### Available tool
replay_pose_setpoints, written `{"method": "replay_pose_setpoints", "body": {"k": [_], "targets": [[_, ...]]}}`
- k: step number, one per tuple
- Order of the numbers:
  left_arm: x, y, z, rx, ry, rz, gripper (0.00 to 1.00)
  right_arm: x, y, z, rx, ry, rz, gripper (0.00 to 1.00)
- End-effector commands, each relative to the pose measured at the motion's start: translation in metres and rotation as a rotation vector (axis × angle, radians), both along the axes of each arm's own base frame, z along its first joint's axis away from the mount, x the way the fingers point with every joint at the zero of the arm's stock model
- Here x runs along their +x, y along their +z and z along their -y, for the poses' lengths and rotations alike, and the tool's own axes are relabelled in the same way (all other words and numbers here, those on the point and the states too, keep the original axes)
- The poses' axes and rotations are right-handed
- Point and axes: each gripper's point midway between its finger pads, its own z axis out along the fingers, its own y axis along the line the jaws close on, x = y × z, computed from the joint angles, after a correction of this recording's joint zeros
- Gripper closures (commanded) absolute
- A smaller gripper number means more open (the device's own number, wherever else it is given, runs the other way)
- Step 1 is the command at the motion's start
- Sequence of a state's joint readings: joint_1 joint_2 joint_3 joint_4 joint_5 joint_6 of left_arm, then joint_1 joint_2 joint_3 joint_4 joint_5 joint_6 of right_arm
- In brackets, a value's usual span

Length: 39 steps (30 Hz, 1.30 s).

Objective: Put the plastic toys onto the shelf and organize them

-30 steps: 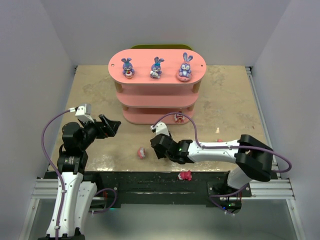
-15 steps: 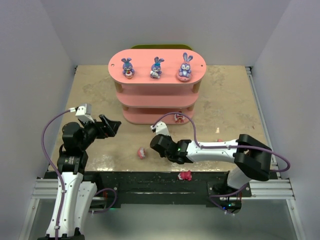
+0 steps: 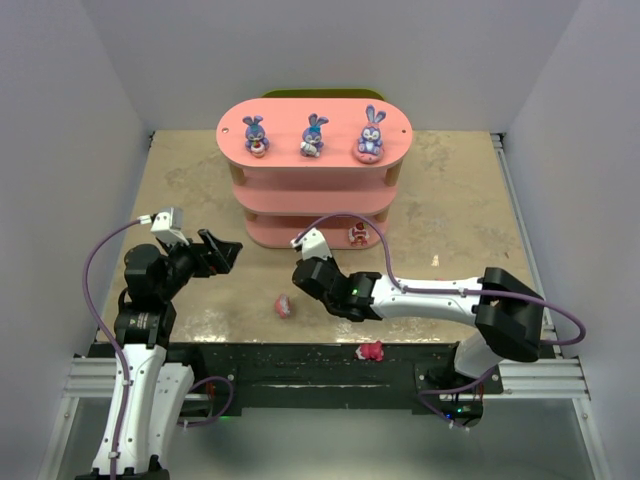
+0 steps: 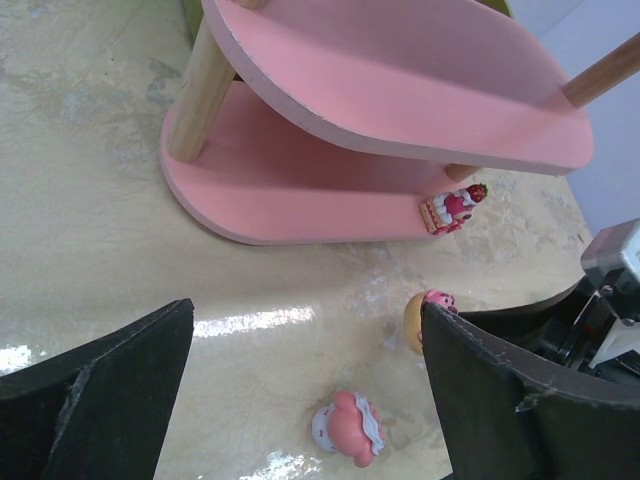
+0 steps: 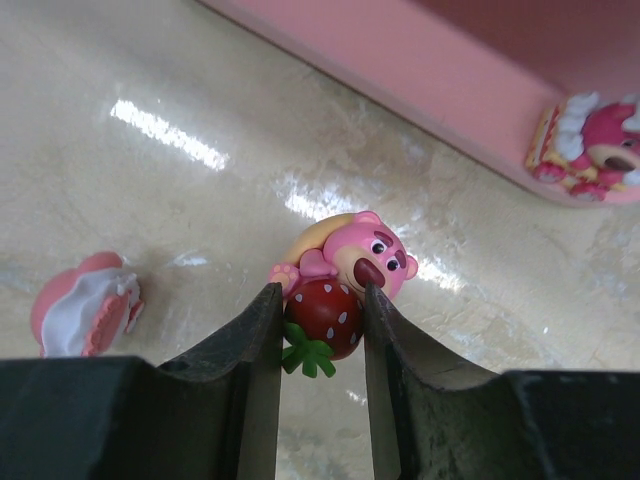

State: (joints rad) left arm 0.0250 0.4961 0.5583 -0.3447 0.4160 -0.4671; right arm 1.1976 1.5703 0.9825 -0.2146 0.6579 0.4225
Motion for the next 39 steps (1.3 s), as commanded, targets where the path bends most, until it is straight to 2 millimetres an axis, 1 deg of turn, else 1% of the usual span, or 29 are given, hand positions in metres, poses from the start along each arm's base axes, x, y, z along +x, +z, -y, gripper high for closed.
{"method": "replay_pose_setpoints", "body": {"k": [1, 5, 9, 11, 12, 14, 15, 19, 22, 24, 30, 31, 37, 39], "targets": [[0.002, 0.009, 0.001, 0.016, -0.017, 0.051, 0.01, 0.025, 0.045, -0.020, 0.040, 0.000, 0.167, 1.00], [0.002, 0.008, 0.001, 0.015, -0.017, 0.048, 0.01, 0.040, 0.046, -0.028, 0.013, 0.013, 0.213, 1.00], [0.003, 0.009, 0.001, 0.016, -0.015, 0.048, 0.00, 0.057, 0.050, -0.040, 0.043, 0.041, 0.240, 1.00], [0.002, 0.008, 0.001, 0.016, -0.017, 0.046, 0.00, 0.066, 0.046, -0.040, 0.025, 0.046, 0.248, 1.00], [0.003, 0.007, 0.001, 0.016, -0.014, 0.043, 0.01, 0.069, 0.049, -0.043, 0.037, 0.051, 0.259, 1.00], [0.003, 0.007, 0.001, 0.016, -0.015, 0.040, 0.01, 0.076, 0.046, -0.043, 0.022, 0.064, 0.265, 1.00], [0.003, 0.007, 0.001, 0.016, -0.015, 0.041, 0.01, 0.079, 0.050, -0.045, 0.036, 0.065, 0.273, 1.00], [0.003, 0.007, 0.001, 0.016, -0.015, 0.040, 0.01, 0.092, 0.049, -0.046, 0.030, 0.081, 0.284, 1.00], [0.003, 0.006, 0.001, 0.015, -0.017, 0.038, 0.00, 0.097, 0.048, -0.049, 0.031, 0.090, 0.291, 1.00], [0.003, 0.007, 0.002, 0.014, -0.018, 0.038, 0.00, 0.100, 0.045, -0.050, -0.003, 0.116, 0.303, 1.00], [0.004, 0.006, 0.001, 0.016, -0.014, 0.035, 0.01, 0.107, 0.039, -0.050, -0.032, 0.137, 0.320, 0.98], [0.003, 0.006, 0.001, 0.016, -0.015, 0.037, 0.00, 0.108, 0.035, -0.049, -0.040, 0.137, 0.319, 0.98], [0.003, 0.006, 0.001, 0.016, -0.015, 0.035, 0.00, 0.114, 0.030, -0.049, -0.057, 0.117, 0.323, 0.98], [0.004, 0.006, 0.001, 0.016, -0.015, 0.035, 0.00, 0.115, 0.032, -0.050, -0.055, 0.113, 0.327, 0.98]]}}
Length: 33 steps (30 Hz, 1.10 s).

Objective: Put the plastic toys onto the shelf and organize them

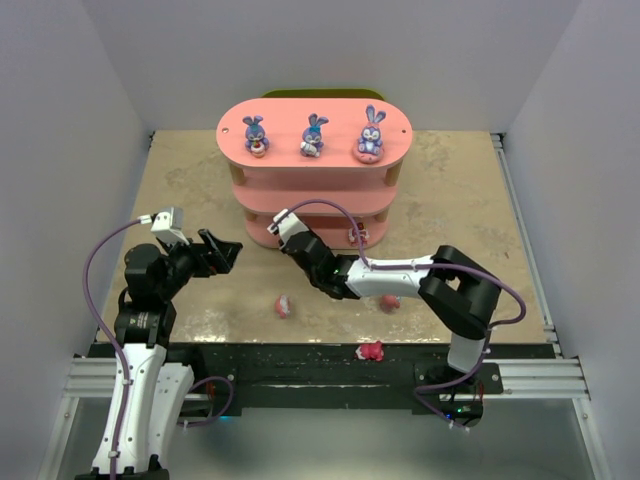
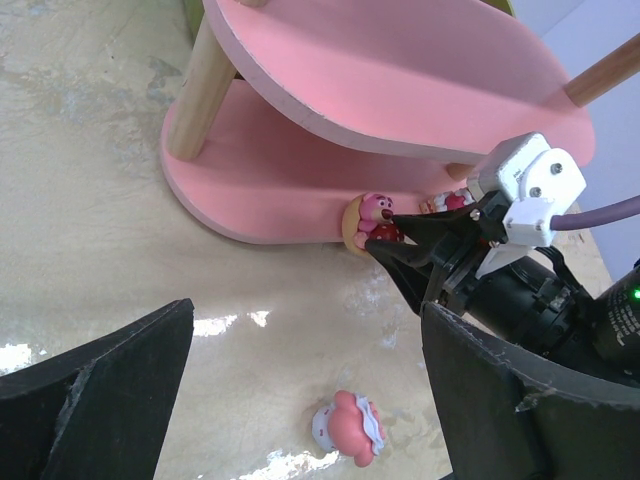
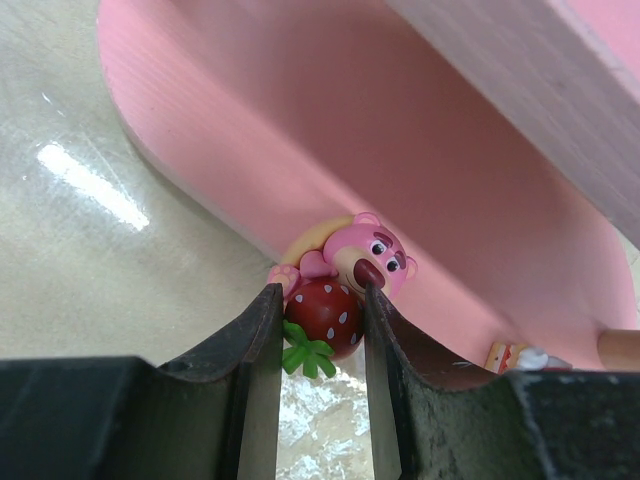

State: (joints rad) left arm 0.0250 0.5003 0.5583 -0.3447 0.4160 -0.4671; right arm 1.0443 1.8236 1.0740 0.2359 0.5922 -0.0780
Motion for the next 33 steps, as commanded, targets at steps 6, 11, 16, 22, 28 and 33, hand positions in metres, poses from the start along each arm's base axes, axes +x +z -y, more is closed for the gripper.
{"method": "replay_pose_setpoints", "body": {"k": [6, 11, 16, 22, 28, 33], "targets": [[0.003, 0.006, 0.002, 0.015, -0.018, 0.038, 0.01, 0.021, 0.028, -0.011, 0.058, -0.039, 0.070, 0.94], [0.003, 0.007, 0.002, 0.016, -0.019, 0.042, 0.01, 0.025, 0.025, -0.008, 0.046, -0.058, 0.073, 0.91], [0.003, 0.007, 0.002, 0.016, -0.019, 0.039, 0.01, 0.028, 0.024, -0.006, 0.032, -0.075, 0.084, 0.85], [0.003, 0.007, 0.002, 0.016, -0.019, 0.042, 0.01, 0.030, 0.021, -0.005, 0.013, -0.078, 0.084, 0.81], [0.003, 0.007, 0.002, 0.016, -0.019, 0.042, 0.00, 0.031, 0.020, -0.001, 0.008, -0.082, 0.076, 0.78], [0.003, 0.007, 0.002, 0.016, -0.019, 0.042, 0.00, 0.035, 0.018, 0.002, 0.022, -0.092, 0.060, 0.73]]}}
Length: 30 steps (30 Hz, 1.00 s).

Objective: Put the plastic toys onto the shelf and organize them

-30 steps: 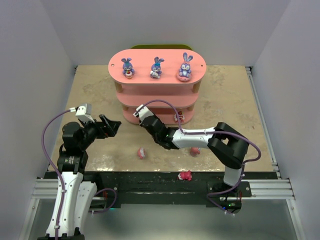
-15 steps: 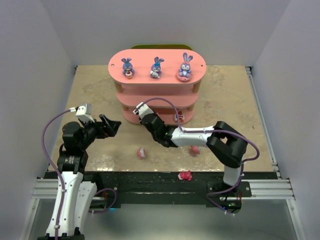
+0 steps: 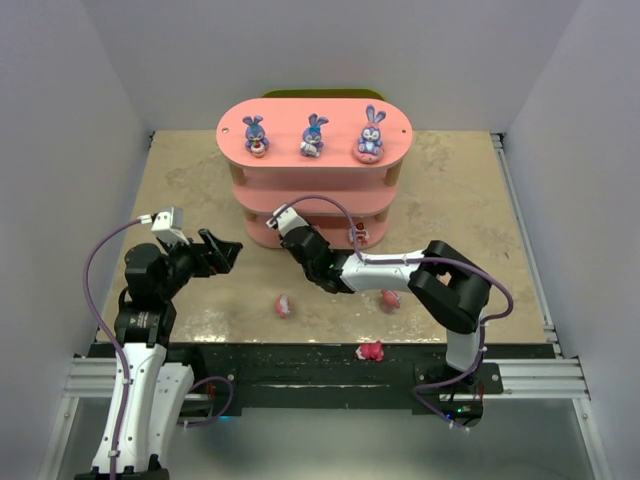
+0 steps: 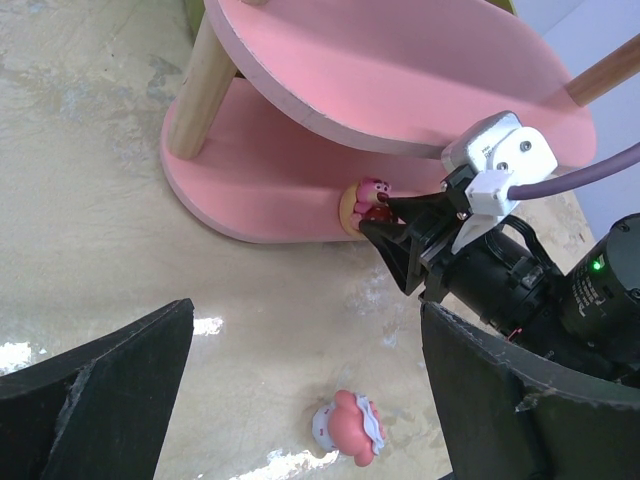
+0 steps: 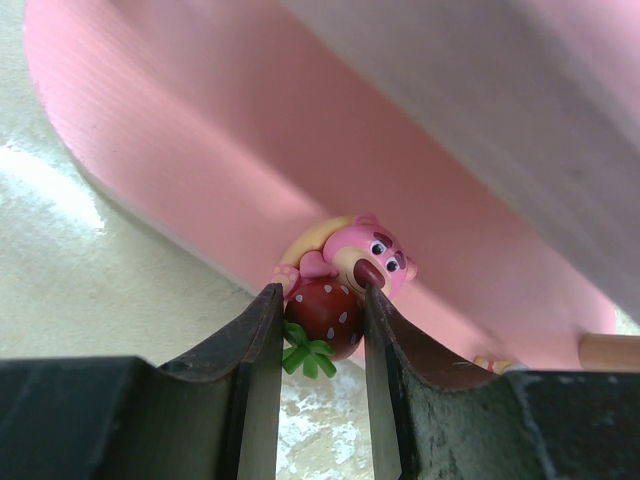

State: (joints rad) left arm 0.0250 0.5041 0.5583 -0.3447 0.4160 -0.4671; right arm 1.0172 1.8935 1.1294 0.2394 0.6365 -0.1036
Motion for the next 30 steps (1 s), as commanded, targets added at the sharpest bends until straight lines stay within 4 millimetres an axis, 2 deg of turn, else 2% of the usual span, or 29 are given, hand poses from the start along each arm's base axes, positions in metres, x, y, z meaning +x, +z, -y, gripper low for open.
{"method": "replay_pose_setpoints", "body": {"k": [1, 18, 30], "targets": [[0.003, 0.008, 0.002, 0.016, -0.019, 0.044, 0.00, 0.014, 0.025, -0.002, 0.064, -0.034, 0.039, 0.72], [0.003, 0.007, 0.002, 0.016, -0.019, 0.041, 0.01, 0.014, 0.023, -0.005, 0.068, 0.027, -0.012, 0.63], [0.003, 0.006, 0.001, 0.016, -0.017, 0.038, 0.00, 0.021, 0.024, 0.006, 0.054, -0.031, 0.003, 0.52]]}}
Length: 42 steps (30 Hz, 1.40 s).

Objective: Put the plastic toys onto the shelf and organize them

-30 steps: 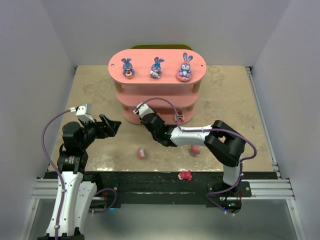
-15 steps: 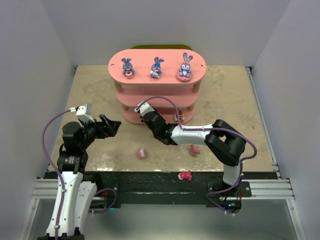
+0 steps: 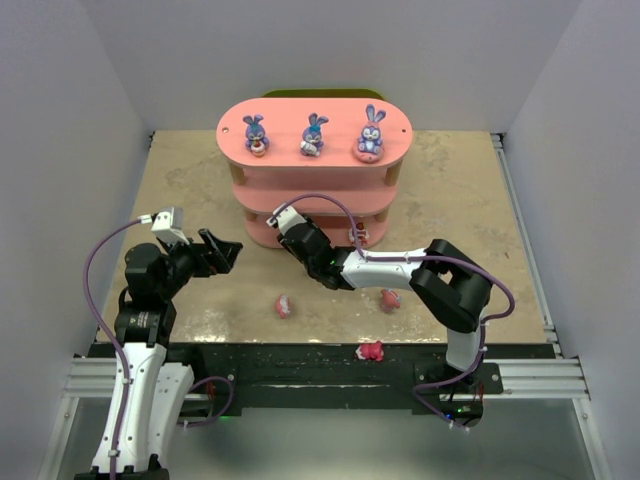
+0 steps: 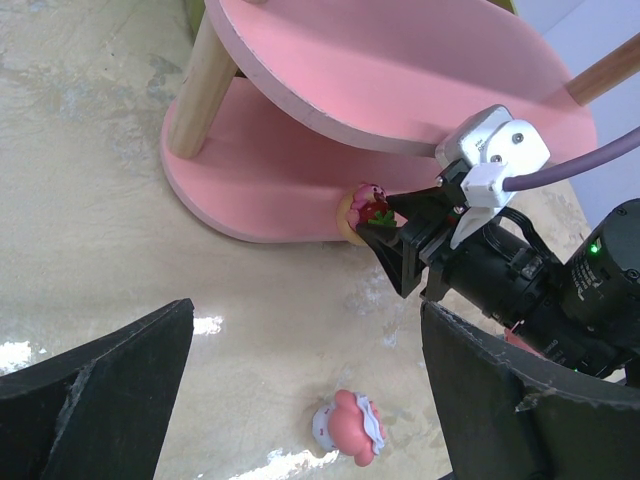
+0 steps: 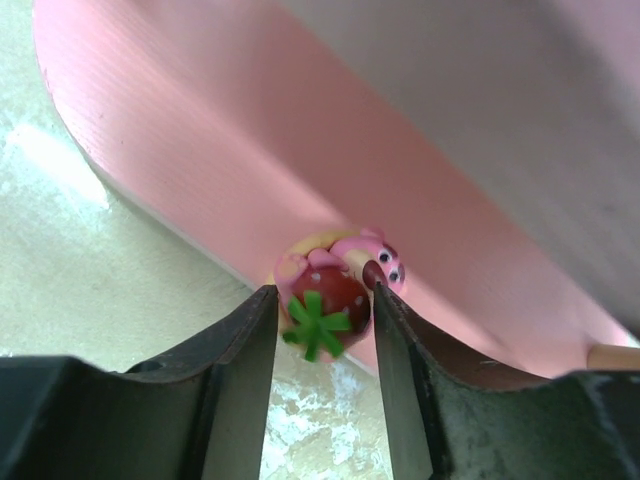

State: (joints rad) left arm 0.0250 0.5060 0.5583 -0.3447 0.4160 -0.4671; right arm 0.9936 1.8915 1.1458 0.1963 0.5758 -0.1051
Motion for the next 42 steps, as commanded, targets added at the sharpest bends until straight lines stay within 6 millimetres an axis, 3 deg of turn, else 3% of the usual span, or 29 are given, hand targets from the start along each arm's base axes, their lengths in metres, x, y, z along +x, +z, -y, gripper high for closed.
{"method": "replay_pose_setpoints", "body": {"k": [1, 20, 30, 37, 42], "targets": [[0.003, 0.007, 0.002, 0.016, -0.019, 0.041, 0.00, 0.019, 0.029, 0.006, 0.060, -0.068, 0.049, 0.52], [0.002, 0.007, 0.002, 0.016, -0.019, 0.043, 0.01, 0.016, 0.062, 0.030, 0.206, -0.216, 0.081, 0.49], [0.002, 0.007, 0.002, 0.016, -0.020, 0.044, 0.01, 0.000, 0.054, 0.035, 0.297, -0.247, -0.009, 0.48], [0.002, 0.008, 0.002, 0.015, -0.018, 0.045, 0.00, -0.018, 0.042, 0.035, 0.460, -0.325, -0.131, 0.54], [0.002, 0.008, 0.002, 0.015, -0.018, 0.045, 0.00, -0.021, 0.026, 0.037, 0.485, -0.371, -0.162, 0.62]]}}
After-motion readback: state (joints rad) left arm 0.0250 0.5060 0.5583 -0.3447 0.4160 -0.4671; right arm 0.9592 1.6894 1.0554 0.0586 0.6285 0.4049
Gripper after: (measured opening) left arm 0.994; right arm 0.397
